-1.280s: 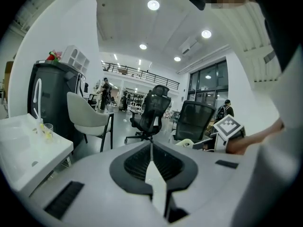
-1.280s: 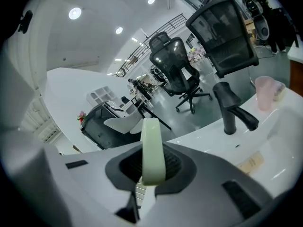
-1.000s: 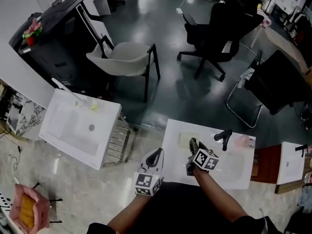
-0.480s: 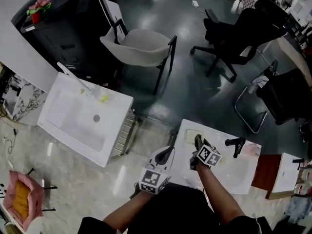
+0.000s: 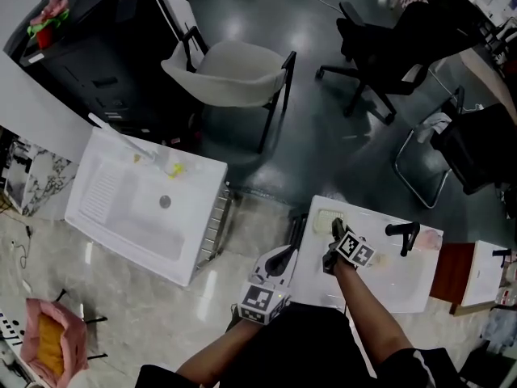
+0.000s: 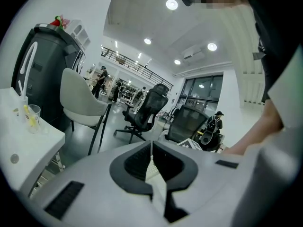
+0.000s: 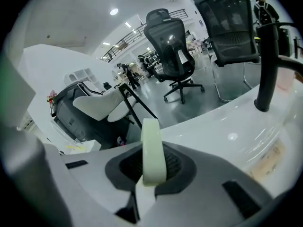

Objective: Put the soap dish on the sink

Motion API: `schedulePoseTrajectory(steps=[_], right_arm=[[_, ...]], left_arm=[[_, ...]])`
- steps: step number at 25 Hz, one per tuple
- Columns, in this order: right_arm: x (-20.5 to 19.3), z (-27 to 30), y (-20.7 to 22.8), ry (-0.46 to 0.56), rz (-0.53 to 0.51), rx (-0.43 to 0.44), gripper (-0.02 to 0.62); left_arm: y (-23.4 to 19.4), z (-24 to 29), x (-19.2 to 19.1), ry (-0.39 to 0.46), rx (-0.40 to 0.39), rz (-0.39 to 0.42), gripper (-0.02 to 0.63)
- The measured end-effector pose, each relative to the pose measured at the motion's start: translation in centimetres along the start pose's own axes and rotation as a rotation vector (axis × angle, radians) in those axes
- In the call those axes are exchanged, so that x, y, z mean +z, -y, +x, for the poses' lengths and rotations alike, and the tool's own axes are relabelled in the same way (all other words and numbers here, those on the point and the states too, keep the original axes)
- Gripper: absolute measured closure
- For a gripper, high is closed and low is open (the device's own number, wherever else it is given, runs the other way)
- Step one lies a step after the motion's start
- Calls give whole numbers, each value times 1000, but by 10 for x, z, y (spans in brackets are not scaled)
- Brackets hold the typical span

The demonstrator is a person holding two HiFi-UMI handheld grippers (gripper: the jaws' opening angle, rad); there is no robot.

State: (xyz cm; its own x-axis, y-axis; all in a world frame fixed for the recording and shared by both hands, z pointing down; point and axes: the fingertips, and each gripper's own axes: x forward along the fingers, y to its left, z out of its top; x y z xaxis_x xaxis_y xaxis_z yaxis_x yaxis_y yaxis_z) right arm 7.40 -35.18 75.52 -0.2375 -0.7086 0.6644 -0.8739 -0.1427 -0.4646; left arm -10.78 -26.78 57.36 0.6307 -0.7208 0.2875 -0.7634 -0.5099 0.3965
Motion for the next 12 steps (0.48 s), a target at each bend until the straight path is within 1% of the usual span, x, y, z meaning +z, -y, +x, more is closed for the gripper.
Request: schedulePoseTrajectory(steps=[4, 12], right_arm=[[2, 9, 9, 16, 9, -20, 561], [1, 29, 32, -9, 19, -55, 489]], left_arm=[[-15, -3, -6, -29, -3, -9, 586], [-37, -6, -2, -50, -14, -23, 586]])
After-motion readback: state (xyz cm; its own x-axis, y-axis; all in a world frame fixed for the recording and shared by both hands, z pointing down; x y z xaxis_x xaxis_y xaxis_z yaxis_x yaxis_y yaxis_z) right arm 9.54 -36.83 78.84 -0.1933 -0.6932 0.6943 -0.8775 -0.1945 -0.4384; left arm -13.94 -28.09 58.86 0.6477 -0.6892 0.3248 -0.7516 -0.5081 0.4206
